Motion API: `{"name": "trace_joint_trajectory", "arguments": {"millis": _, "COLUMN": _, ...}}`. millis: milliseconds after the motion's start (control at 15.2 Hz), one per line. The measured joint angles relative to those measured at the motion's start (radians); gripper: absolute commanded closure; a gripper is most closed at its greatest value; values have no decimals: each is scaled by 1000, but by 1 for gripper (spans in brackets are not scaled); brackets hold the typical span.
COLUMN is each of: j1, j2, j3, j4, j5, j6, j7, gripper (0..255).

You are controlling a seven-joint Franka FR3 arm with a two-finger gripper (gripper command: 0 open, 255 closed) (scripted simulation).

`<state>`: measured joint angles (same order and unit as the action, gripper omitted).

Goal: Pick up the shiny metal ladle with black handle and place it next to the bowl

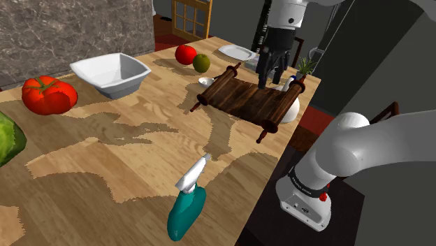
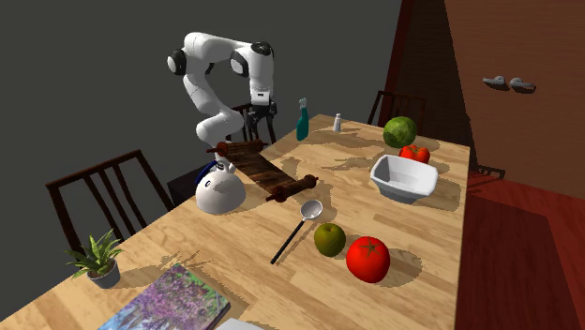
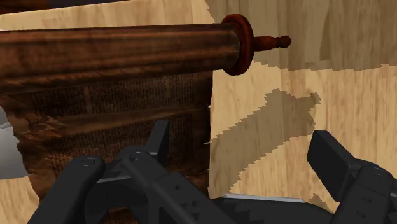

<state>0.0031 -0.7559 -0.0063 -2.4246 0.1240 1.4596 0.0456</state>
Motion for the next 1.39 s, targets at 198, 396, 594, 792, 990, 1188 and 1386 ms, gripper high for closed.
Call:
{"name": "trace_joint_trajectory", "arguments": {"millis": 198, "j1": -11, "j2": 30, "j3": 15, "j4": -6, "j5": 10, "j6": 46, "j7": 39, "gripper": 0}}
{"name": "trace_joint_trajectory", "arguments": {"millis": 396, "j1": -36, "j2": 103, "j3": 45, "j4": -1, "j5": 27, "j6": 145, "j7": 127, "gripper": 0}}
{"name": "trace_joint_trajectory", "arguments": {"millis": 594, "j1": -64, "j2": 190, "j3": 73, "j4": 20, "j5": 36, "j6": 245, "j7": 221, "gripper": 0}}
{"name": "trace_joint_trajectory", "arguments": {"millis": 792, "j1": -90, "j2": 279, "j3": 103, "j4": 37, "j5": 40, "j6": 350, "j7": 322, "gripper": 0}}
{"name": "trace_joint_trajectory", "arguments": {"millis": 990, "j1": -119, "j2": 370, "j3": 123, "j4": 67, "j5": 33, "j6": 441, "j7": 420, "gripper": 0}}
{"name": "trace_joint_trajectory", "arguments": {"millis": 1188, "j1": -150, "j2": 464, "j3": 133, "j4": 111, "j5": 13, "j6": 521, "j7": 515, "gripper": 0}}
{"name": "trace_joint_trajectory", "arguments": {"millis": 1386, "j1": -175, "j2": 556, "j3": 144, "j4": 161, "j5": -12, "j6": 593, "j7": 621, "gripper": 0}}
